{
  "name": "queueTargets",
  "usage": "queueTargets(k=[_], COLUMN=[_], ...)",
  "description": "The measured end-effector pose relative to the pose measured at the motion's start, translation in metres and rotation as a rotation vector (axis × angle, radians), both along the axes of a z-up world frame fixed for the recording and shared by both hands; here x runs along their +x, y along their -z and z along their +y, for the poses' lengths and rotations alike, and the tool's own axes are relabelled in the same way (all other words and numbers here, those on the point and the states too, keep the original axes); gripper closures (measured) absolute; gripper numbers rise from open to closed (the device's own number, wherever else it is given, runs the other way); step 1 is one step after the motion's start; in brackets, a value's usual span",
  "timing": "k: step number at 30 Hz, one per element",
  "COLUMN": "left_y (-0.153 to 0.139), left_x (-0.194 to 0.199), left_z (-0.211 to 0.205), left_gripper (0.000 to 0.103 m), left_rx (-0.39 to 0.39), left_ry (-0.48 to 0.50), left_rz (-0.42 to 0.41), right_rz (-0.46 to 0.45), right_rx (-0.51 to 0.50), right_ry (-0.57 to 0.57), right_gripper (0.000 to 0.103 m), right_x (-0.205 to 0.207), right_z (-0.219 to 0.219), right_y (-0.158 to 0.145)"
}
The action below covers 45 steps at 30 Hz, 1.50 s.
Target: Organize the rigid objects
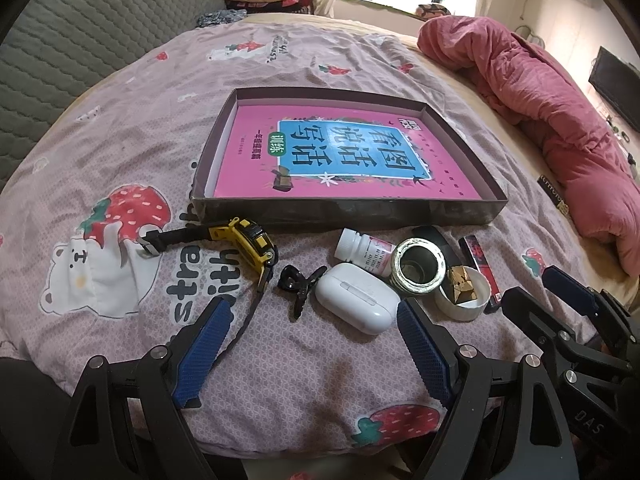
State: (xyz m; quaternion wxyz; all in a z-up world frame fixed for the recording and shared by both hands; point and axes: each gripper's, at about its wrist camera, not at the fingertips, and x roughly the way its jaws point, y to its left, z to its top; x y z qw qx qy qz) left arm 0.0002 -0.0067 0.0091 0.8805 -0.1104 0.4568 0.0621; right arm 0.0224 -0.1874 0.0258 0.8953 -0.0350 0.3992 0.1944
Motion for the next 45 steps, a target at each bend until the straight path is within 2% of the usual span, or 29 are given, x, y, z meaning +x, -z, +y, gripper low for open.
queueTargets(k=[11, 22, 35, 45], left_y=[0.000, 0.004, 0.017, 0.024], left_x=[0.000, 0.002, 0.006, 0.026], left_z=[0.001, 0.019, 0.051, 0.059], left_gripper=[0.017, 0.017, 0.017, 0.017], left_rx=[-0.003, -0.037, -0.111, -0.123], left_ry=[-0.008, -0.056, -0.159, -0.216], left_rz=[0.000, 0.015, 0.053, 0.050], right_rz=[0.005, 0.023, 0.054, 0.047], right_rx=[0.008, 0.027, 0.044, 0.029], right_ry=[0.011, 0.044, 0.134, 0.129], right_gripper=[0.035, 0.034, 0.034, 0.034], right_x=[0.001, 0.006, 0.027, 0.036], right_z=[-0.003, -0.011, -0.032, -0.030], right_y=[0.000, 0.001, 0.007, 0.012])
